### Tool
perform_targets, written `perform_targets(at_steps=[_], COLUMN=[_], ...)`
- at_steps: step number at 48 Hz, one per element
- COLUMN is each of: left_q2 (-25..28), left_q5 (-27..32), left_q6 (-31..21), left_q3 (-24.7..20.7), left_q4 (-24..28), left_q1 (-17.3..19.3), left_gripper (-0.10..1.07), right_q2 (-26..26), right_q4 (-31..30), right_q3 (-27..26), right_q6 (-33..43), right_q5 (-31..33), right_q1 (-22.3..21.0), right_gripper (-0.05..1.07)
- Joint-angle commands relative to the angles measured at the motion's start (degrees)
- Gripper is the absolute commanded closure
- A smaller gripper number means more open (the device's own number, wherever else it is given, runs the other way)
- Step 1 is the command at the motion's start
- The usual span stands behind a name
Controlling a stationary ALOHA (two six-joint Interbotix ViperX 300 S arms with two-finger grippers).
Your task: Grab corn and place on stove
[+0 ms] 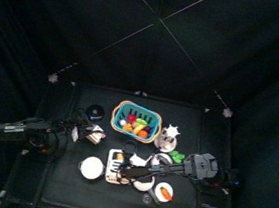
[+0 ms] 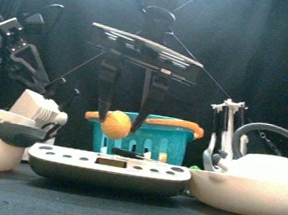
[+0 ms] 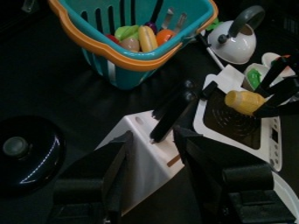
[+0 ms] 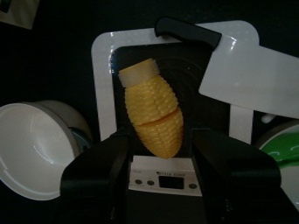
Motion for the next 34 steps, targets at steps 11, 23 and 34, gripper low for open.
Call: perform_targets(at_steps=[11, 23, 34], left_q2=[-1.58, -1.67, -1.67], left_q5=[1.05, 1.14, 1.23], left_q6=[-0.09, -0.09, -0.09], left_q3=[-0.97, -0.97, -0.97], left_q4=[0.00, 0.00, 0.00], left_q1=[-1.32, -1.32, -1.32], left_gripper=[0.17, 0.17, 0.17], right_q2=[-0.53, -0.62, -0.97], right_q4=[-0.53, -1.49, -1.67], right_q3=[-1.49, -2.37, -3.60], right_q6=[0.09, 0.09, 0.00], right_q5=[0.62, 0.35, 0.79], right_q1=[0.00, 0.09, 0.09], right_gripper=[0.40, 0.17, 0.11])
